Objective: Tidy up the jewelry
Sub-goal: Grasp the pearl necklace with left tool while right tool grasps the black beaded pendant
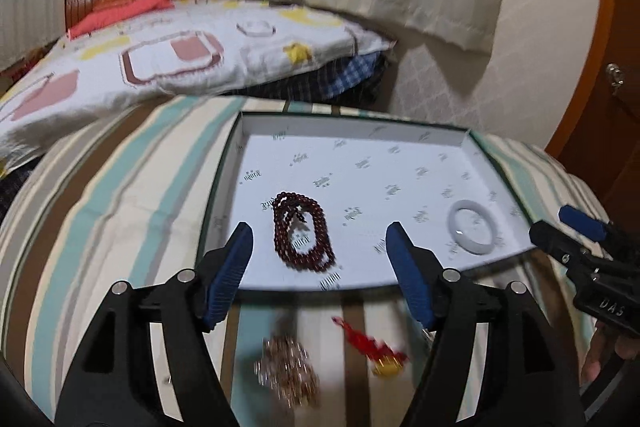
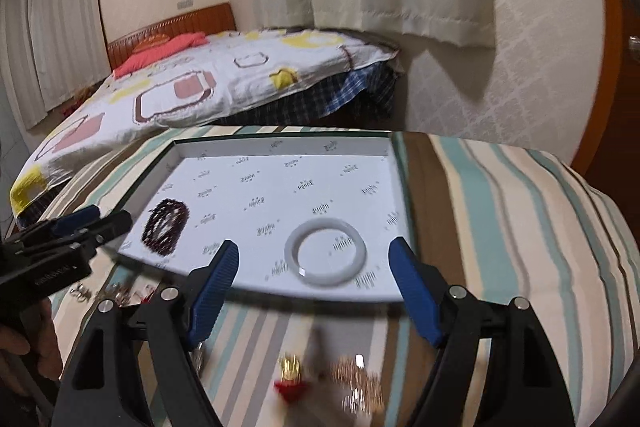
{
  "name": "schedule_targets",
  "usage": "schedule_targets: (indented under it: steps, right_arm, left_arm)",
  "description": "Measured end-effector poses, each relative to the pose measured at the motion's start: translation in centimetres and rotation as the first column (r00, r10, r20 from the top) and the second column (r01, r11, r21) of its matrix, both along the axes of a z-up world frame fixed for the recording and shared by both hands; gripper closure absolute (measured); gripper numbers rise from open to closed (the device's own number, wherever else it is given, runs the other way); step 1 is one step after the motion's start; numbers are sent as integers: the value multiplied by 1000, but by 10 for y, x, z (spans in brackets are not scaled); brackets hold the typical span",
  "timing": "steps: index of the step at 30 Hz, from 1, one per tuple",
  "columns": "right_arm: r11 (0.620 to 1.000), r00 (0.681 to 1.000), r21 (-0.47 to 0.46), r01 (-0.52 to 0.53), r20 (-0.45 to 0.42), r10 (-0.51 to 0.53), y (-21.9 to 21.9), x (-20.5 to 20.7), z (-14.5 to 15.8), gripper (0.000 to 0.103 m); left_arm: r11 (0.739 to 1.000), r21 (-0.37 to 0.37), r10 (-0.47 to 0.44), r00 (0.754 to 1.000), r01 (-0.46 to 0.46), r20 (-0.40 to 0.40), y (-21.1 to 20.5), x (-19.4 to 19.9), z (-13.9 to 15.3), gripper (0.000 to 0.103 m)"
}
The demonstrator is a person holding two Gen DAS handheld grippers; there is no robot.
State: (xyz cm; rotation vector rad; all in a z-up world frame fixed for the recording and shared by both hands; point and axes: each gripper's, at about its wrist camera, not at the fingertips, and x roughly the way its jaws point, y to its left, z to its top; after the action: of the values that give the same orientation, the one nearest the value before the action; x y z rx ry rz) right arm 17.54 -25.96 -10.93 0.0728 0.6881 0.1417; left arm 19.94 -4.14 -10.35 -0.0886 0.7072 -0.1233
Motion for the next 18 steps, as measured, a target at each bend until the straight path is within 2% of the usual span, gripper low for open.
schedule_targets:
  steps: [4,9,18]
  right_arm:
    - [999,999,-1,34,24,-34,-2,-41,-1,28]
    - [998,998,-14,55,31,-54,-1,-88,-18,28]
    - [998,998,-13,54,-12,-55,7,-119,-48,30]
  left_arm:
    - [1000,-4,8,999,-7,52,0,-41,8,34]
    - [1000,-7,19,997,-19,71,0,-83,4,34]
    - [1000,21,19,1000,-19,15,-7,-126,-27,34]
